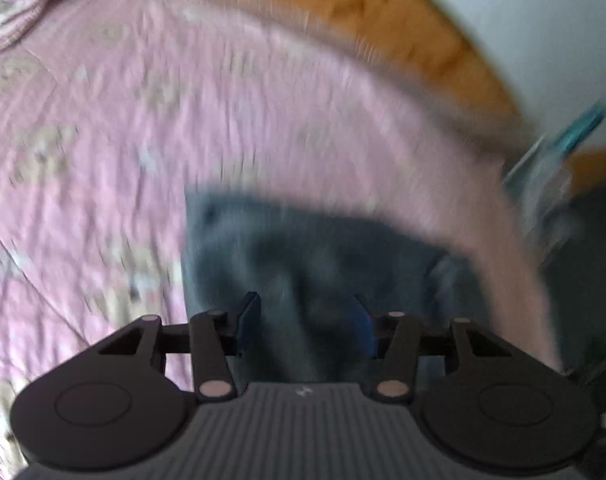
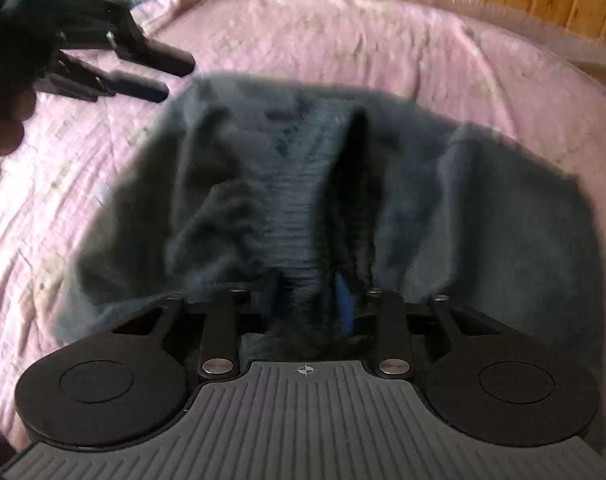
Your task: Fold clothes
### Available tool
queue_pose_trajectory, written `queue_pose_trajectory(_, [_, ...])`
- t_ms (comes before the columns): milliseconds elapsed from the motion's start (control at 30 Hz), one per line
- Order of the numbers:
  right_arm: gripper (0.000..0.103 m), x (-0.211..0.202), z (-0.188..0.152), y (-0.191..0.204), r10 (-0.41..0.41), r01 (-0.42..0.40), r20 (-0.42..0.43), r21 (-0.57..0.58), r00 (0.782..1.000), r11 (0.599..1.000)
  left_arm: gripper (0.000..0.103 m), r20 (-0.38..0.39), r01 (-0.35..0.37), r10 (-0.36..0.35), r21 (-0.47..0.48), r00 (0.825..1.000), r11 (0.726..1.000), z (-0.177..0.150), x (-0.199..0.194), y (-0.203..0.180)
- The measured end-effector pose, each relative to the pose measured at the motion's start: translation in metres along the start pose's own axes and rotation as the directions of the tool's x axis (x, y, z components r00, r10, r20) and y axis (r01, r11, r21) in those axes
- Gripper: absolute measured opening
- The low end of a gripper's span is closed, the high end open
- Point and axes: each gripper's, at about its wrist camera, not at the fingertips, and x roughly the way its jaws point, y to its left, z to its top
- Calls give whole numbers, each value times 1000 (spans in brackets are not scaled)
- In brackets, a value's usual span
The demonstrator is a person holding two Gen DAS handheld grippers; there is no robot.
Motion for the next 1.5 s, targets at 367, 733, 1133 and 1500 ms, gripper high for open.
queue_pose_trajectory(367, [44,-26,-24,-25,45,-53,45,173,998,984,57,-71,4,10,192,997,981,-6,59,-110])
queue_pose_trajectory(733, [53,-83,-48,-68,191,-224,143,265,971,938,56,-25,-154,162,212,986,965,-13,50,-140])
queue_pose_trajectory(1133, [90,-148,-105,-157,-55,-26,221,347,974,938,77,-42,-117,134,289,990,950,-3,70,-229])
queue_pose_trajectory(1500, [26,-156,-83,-113,-82,86,234,-7,969,996,93,-308,-2,164,466,937,885,-9,137,-309])
